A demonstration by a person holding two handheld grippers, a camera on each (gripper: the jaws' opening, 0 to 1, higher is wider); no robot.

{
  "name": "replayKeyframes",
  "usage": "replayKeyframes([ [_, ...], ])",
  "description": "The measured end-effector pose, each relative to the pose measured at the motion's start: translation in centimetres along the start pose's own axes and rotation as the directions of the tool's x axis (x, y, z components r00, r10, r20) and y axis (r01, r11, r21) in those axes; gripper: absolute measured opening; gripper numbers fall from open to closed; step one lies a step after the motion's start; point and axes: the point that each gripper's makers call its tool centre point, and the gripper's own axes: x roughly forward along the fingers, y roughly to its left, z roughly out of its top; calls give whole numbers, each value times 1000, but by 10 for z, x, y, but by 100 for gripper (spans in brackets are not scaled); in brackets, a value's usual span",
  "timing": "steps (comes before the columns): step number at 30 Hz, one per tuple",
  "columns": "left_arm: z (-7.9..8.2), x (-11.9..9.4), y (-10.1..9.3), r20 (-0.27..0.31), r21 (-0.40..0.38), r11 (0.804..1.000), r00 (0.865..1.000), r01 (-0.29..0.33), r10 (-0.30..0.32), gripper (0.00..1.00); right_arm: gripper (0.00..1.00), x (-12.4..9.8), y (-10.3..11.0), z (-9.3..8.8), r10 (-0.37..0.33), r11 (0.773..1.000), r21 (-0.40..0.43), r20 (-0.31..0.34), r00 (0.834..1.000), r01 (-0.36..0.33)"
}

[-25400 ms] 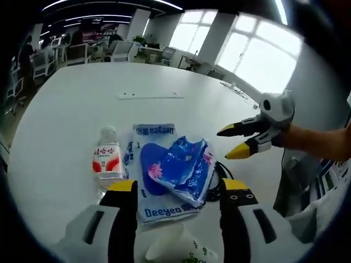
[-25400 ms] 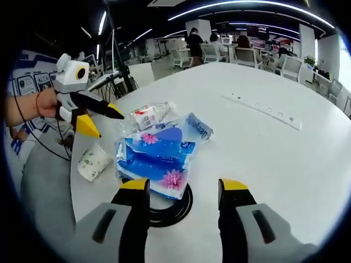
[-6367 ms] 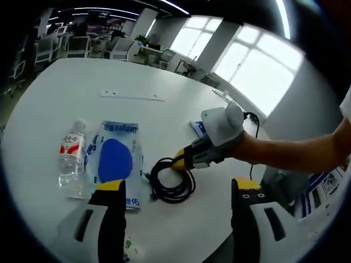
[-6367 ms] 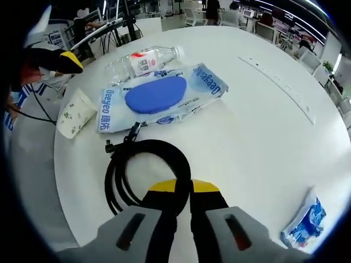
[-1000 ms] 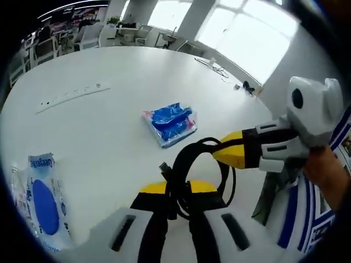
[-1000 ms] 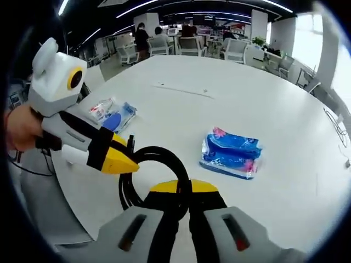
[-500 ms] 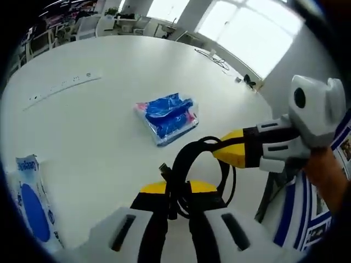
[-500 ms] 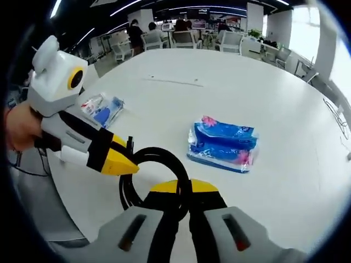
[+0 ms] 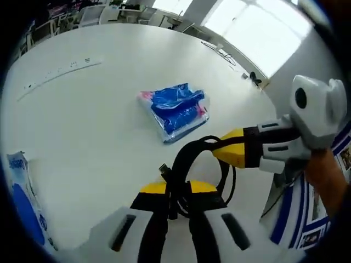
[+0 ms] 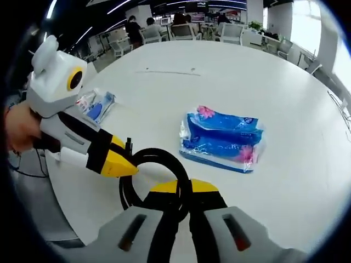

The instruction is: Arrange the tabletop items into an orderly group along one side of the table until the central work area is clear of visible clutter.

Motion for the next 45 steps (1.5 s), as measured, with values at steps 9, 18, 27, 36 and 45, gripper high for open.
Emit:
replayKeyframes([
  [9, -3, 8, 4, -22, -5, 1000, 1000, -5, 5, 10, 3, 11, -4, -7, 7, 1000, 11, -15, 1000, -7],
  [18, -5, 14, 7, -33, -6, 1000, 999, -7, 7, 10, 3, 15, -4, -13, 4, 1000, 27, -22, 1000, -4],
  [27, -6, 17, 9, -34, -6, 1000, 999, -11, 11, 10, 3, 21, -4, -17, 1, 1000, 21, -33, 999, 0],
  [36, -8, 20, 14, -37, -15, 1000, 999, -16, 15, 10, 3, 27, -5, -21, -2, 1000, 20, -41, 999, 3],
  [45, -9, 22, 17, -38, -20, 1000, 999, -17, 17, 10, 3, 29, -4, -22, 1, 1000, 13, -46, 999, 0],
])
